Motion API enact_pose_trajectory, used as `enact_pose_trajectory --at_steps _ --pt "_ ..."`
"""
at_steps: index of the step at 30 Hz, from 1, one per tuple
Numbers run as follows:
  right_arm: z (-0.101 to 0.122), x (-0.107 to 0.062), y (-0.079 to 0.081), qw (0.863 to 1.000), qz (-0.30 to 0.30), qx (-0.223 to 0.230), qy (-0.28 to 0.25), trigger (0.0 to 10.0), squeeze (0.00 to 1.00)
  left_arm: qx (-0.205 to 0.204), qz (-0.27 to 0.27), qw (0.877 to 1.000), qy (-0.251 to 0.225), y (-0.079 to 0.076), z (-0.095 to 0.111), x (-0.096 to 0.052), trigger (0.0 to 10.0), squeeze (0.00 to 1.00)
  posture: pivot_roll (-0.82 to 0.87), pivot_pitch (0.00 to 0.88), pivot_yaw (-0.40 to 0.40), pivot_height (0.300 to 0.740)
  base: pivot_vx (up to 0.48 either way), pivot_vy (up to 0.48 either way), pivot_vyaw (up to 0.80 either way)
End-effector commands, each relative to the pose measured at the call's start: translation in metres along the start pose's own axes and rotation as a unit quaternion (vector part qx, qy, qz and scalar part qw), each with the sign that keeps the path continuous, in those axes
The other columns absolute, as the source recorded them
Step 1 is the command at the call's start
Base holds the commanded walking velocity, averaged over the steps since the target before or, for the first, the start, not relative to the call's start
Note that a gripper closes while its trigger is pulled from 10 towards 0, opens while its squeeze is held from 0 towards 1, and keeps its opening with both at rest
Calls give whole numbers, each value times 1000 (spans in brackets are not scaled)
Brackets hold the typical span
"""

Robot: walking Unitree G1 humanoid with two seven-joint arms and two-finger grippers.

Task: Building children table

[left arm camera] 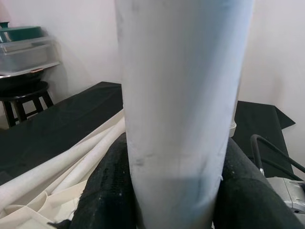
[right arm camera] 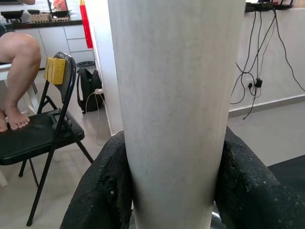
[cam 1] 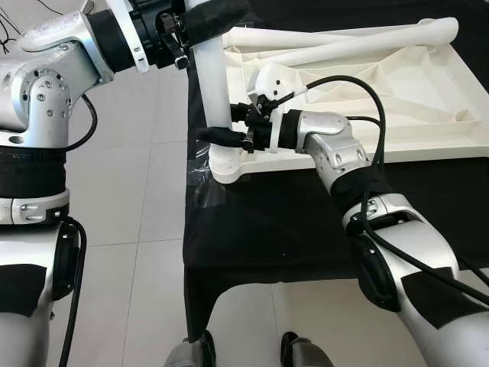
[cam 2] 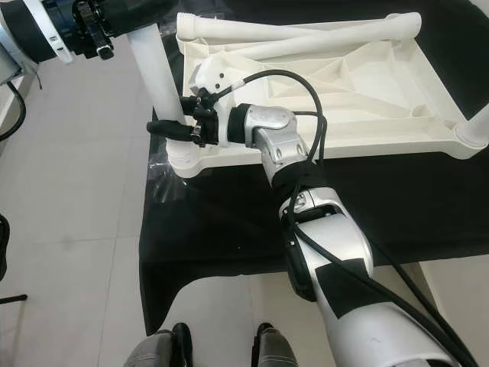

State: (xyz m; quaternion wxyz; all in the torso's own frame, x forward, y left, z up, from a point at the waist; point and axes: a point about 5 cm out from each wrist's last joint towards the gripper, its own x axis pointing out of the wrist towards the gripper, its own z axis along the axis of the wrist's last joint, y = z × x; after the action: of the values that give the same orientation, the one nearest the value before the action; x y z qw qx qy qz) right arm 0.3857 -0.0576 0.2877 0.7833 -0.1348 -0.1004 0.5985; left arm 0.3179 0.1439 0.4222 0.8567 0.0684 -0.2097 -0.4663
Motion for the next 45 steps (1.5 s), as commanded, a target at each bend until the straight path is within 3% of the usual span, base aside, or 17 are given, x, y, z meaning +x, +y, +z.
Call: enact_pose_trajectory --at_steps 1,6,7,14,15,16,17,19,28,29,37,38,39,40,42,43,45 --pt "3 16 13 997 70 -9 -14 0 0 -18 1 999 33 0 -16 2 0 0 43 283 41 740 0 0 0" --pt "2 18 12 998 60 -7 -17 0 0 -21 -1 999 31 -1 -16 3 0 0 42 279 43 740 0 0 0" --pt "-3 18 10 999 33 -3 -4 0 0 -30 8 999 32 1 -18 3 10000 1000 39 279 42 740 0 0 0" --pt "-20 17 8 998 -53 12 34 0 0 -40 20 998 36 2 -20 3 10000 1000 29 277 22 740 0 0 0" --pt "-42 22 13 974 -213 47 59 0 0 -42 25 998 40 2 -20 3 10000 1000 25 275 9 740 0 0 0" --pt "-61 29 44 959 -261 79 74 0 0 -39 32 998 45 3 -20 3 10000 0 44 271 12 740 0 0 0" --pt "-61 29 44 959 -261 79 74 0 0 -39 32 998 45 3 -20 3 10000 0 44 271 12 740 0 0 0" --pt "-71 30 79 935 -330 107 77 0 0 -43 47 997 54 9 -21 -2 10000 0 40 279 31 740 0 0 0" --pt "-73 36 65 935 -334 93 71 0 0 -42 51 996 62 10 -23 -2 10000 0 42 269 24 740 0 0 0" --pt "-72 37 61 935 -335 90 69 0 0 -44 48 996 61 9 -23 -3 0 0 45 270 21 740 0 0 0" --pt "-55 33 64 925 -363 87 76 0 0 -46 45 996 62 7 -23 -3 0 0 57 267 35 740 0 0 0" --pt "-51 33 62 926 -360 82 72 6039 0 -45 44 996 62 7 -23 -3 0 0 58 268 37 740 0 0 0" --pt "-51 33 62 926 -360 82 72 6039 0 -45 44 996 62 7 -23 -3 0 0 58 268 37 740 0 0 0" --pt "-47 34 58 933 -347 68 63 10000 0 -44 44 996 62 7 -23 -2 0 0 59 264 38 740 0 0 0" --pt "-39 35 52 946 -317 57 42 10000 0 -44 43 996 61 7 -22 -2 0 0 58 264 38 740 0 0 0" --pt "-30 35 45 961 -270 52 14 10000 1000 -43 42 996 61 7 -22 -1 0 0 59 262 37 740 0 0 0" --pt "-12 32 34 982 -183 36 -33 10000 1000 -43 40 996 61 7 -22 -1 0 0 56 261 37 740 0 0 0"
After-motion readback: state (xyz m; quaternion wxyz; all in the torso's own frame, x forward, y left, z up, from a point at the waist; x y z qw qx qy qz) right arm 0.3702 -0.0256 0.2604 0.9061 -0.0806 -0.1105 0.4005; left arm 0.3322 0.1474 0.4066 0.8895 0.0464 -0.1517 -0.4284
